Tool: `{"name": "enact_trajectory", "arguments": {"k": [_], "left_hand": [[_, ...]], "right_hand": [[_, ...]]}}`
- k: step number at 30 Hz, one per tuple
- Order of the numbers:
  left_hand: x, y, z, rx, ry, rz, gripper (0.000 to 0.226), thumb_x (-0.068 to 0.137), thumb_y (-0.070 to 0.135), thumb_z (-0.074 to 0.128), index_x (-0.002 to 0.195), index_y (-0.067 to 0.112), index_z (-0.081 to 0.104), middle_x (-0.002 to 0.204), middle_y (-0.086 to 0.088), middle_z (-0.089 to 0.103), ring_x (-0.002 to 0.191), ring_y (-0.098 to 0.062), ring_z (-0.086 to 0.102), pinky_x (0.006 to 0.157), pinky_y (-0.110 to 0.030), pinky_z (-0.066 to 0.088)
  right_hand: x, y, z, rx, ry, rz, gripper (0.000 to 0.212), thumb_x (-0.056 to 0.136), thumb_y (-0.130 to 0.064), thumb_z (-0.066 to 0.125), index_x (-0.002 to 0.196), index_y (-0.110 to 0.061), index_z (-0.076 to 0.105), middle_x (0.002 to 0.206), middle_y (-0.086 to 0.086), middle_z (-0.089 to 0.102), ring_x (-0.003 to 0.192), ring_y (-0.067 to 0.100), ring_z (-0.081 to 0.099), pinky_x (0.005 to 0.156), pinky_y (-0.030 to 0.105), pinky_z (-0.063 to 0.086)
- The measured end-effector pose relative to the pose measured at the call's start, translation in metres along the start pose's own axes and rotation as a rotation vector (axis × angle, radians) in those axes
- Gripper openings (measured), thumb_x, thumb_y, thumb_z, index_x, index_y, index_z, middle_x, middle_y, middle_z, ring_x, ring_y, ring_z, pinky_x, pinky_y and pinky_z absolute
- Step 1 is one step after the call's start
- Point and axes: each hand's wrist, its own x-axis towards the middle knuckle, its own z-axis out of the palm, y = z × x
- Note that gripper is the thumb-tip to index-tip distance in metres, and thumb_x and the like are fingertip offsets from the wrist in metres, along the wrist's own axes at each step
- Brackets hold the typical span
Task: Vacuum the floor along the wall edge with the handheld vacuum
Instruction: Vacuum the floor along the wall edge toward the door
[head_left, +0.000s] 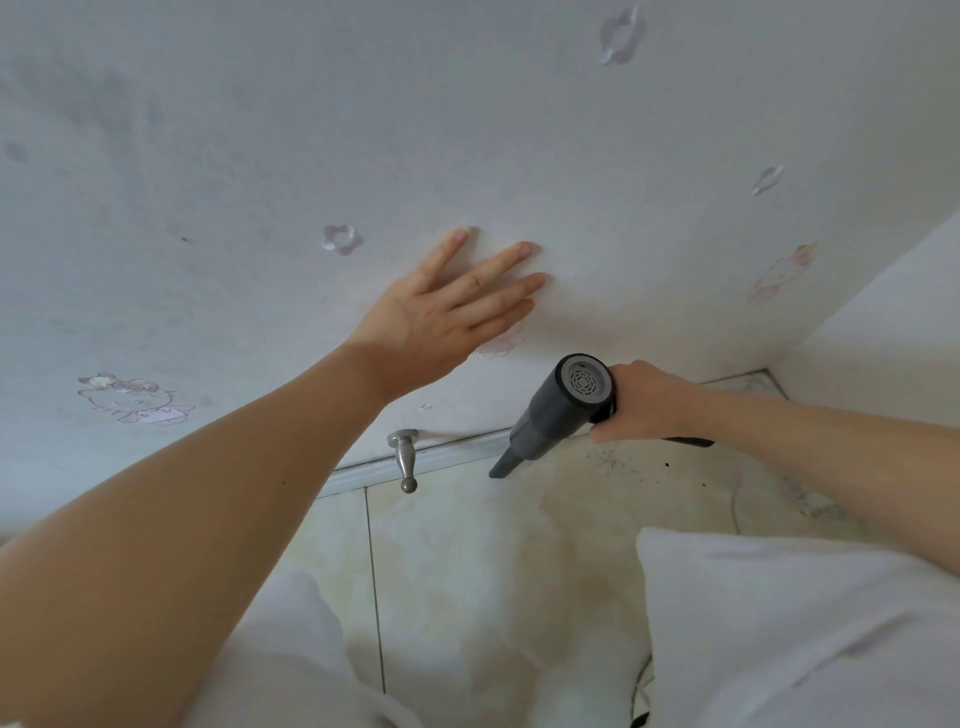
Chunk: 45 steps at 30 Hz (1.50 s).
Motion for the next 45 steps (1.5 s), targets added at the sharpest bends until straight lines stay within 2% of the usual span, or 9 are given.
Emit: {"name": "enact_trajectory", "arguments": {"k": [5,10,15,24,30,35,39,43,45], "left_hand": [[0.0,0.0,0.0,0.02,-0.013,-0.022,0.077,0.094,0.035,0.045,0.159,0.022,0.006,0.166,0.001,-0.004,0.152,-0.029,0.003,0.116,-0.061,-0.011],[-0.001,0.003,-0.001,0.042,-0.024,-0.021,0.067,0.1,0.02,0.035,0.159,0.025,0.004,0.166,0.003,-0.006,0.152,-0.028,0.004,0.116,-0.061,-0.006],[-0.001,0.001,-0.005,0.061,-0.058,0.0,0.071,0.1,0.02,0.041,0.159,0.027,0.002,0.165,0.001,-0.012,0.152,-0.03,0.001,0.116,-0.062,0.001],[-0.002,0.0,-0.005,0.054,-0.034,0.024,0.066,0.099,0.017,0.038,0.159,0.026,0.01,0.166,0.0,-0.004,0.151,-0.031,0.008,0.117,-0.062,0.009],[0.004,-0.008,-0.009,0.048,-0.053,0.058,0.07,0.097,0.024,0.044,0.158,0.025,0.009,0.165,-0.003,-0.011,0.151,-0.034,-0.003,0.119,-0.06,-0.001],[0.041,-0.011,-0.022,0.078,-0.087,0.069,0.071,0.1,0.029,0.044,0.159,0.024,0.004,0.164,-0.004,-0.016,0.147,-0.036,-0.019,0.115,-0.061,-0.017],[0.057,0.004,-0.033,0.048,-0.122,-0.009,0.078,0.097,0.037,0.044,0.158,0.025,-0.002,0.164,-0.004,-0.018,0.151,-0.032,-0.012,0.116,-0.06,-0.01],[0.054,0.004,-0.031,0.023,-0.083,-0.028,0.076,0.098,0.03,0.047,0.159,0.025,0.002,0.164,-0.004,-0.016,0.151,-0.031,-0.007,0.118,-0.06,-0.004],[0.054,0.003,-0.028,0.022,-0.091,-0.02,0.076,0.099,0.031,0.047,0.159,0.024,0.001,0.164,-0.005,-0.016,0.151,-0.032,-0.007,0.118,-0.06,-0.004]], "right_hand": [[-0.002,0.006,-0.001,-0.004,0.012,-0.024,0.027,0.072,-0.024,0.065,0.061,-0.026,0.04,0.057,-0.007,0.05,0.056,0.008,0.046,0.054,0.023,0.035],[-0.013,0.022,0.001,-0.021,0.02,-0.019,0.028,0.073,-0.024,0.066,0.062,-0.025,0.04,0.057,-0.009,0.049,0.056,0.007,0.046,0.054,0.022,0.035],[-0.021,0.036,-0.006,-0.048,0.024,-0.01,0.026,0.074,-0.025,0.066,0.065,-0.022,0.041,0.058,-0.007,0.049,0.057,0.009,0.047,0.054,0.022,0.036],[-0.033,0.055,-0.008,-0.031,0.029,0.121,0.024,0.075,-0.028,0.067,0.067,-0.02,0.045,0.063,-0.004,0.053,0.061,0.012,0.05,0.055,0.022,0.039],[-0.041,0.05,-0.003,0.054,-0.017,0.133,0.019,0.076,-0.027,0.067,0.072,-0.022,0.049,0.066,-0.004,0.057,0.061,0.01,0.053,0.055,0.021,0.04],[-0.042,0.045,-0.002,0.084,-0.072,0.114,0.022,0.077,-0.028,0.067,0.089,-0.013,0.056,0.074,0.001,0.062,0.067,0.015,0.057,0.062,0.024,0.045],[-0.042,0.042,-0.001,0.056,-0.052,0.081,0.019,0.078,-0.025,0.066,0.086,-0.015,0.051,0.074,-0.001,0.059,0.068,0.016,0.056,0.059,0.022,0.042],[-0.047,0.046,0.003,0.024,-0.039,0.056,0.02,0.079,-0.024,0.066,0.079,-0.021,0.046,0.077,-0.001,0.061,0.078,0.02,0.06,0.062,0.023,0.042],[-0.05,0.048,0.003,0.04,-0.022,0.062,0.023,0.078,-0.023,0.066,0.074,-0.025,0.043,0.074,-0.005,0.058,0.076,0.018,0.058,0.059,0.02,0.04]]}}
